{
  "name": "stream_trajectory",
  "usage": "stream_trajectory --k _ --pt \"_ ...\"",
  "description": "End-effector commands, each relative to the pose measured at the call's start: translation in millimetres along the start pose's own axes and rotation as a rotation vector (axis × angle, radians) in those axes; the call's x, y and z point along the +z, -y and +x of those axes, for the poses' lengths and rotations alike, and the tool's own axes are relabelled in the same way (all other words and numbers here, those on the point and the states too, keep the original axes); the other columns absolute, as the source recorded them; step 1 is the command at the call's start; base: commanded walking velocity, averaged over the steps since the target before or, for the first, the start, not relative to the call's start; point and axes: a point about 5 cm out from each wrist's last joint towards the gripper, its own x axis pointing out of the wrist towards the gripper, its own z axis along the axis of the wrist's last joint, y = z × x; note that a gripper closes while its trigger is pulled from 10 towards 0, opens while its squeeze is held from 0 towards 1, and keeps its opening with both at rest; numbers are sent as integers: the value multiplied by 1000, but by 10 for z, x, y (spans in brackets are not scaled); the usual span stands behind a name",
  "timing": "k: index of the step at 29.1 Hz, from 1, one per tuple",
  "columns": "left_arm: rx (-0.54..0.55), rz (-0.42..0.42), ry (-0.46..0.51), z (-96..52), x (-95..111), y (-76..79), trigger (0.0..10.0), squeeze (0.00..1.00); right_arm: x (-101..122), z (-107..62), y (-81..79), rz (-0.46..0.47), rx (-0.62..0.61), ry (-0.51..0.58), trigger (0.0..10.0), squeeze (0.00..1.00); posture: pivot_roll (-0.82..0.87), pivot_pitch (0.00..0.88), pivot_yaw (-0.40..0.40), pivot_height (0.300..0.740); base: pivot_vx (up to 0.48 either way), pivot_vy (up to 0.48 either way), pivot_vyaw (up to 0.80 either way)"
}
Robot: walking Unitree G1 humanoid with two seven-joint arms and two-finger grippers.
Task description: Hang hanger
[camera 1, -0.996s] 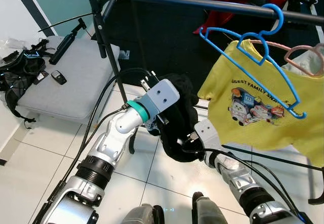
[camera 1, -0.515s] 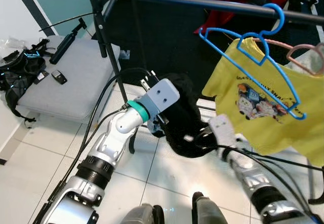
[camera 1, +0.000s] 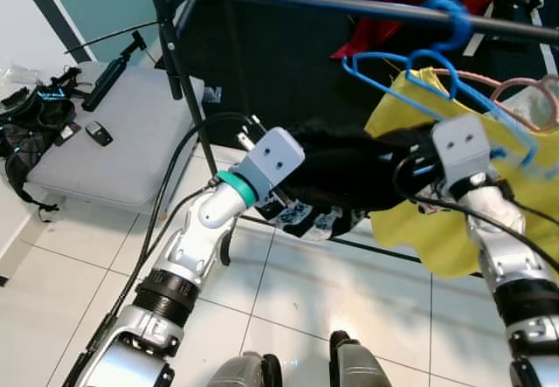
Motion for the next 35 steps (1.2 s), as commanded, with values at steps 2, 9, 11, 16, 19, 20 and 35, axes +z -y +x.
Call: stream_trajectory --k 2,9,11,16,19,20,35 --pt "-32 -35 -38 -47 -73 60 10000 0 158 65 43 24 18 54 0 0 -130 119 97 740 0 0 0" --pt "-287 -172 -299 -287 -457 436 10000 898 553 228 -109 168 221 138 0 0 -135 122 78 740 0 0 0" --pt "-373 -234 -323 -378 -485 563 10000 1000 573 215 -229 237 281 117 0 0 -134 122 72 740 0 0 0" --pt "-420 -263 -325 -474 -497 605 10000 1000 328 96 -440 340 267 26 0 0 -120 128 71 740 0 0 0" --pt "-409 -275 -347 -504 -531 604 10000 1000 229 15 -550 390 255 -12 0 0 -118 133 77 740 0 0 0" --pt "-409 -275 -347 -504 -531 604 10000 1000 229 15 -550 390 255 -12 0 0 -118 133 77 740 0 0 0" --pt "-372 -237 -432 -580 -626 519 10000 0 115 -318 -824 463 307 -103 0 0 -131 142 92 740 0 0 0"
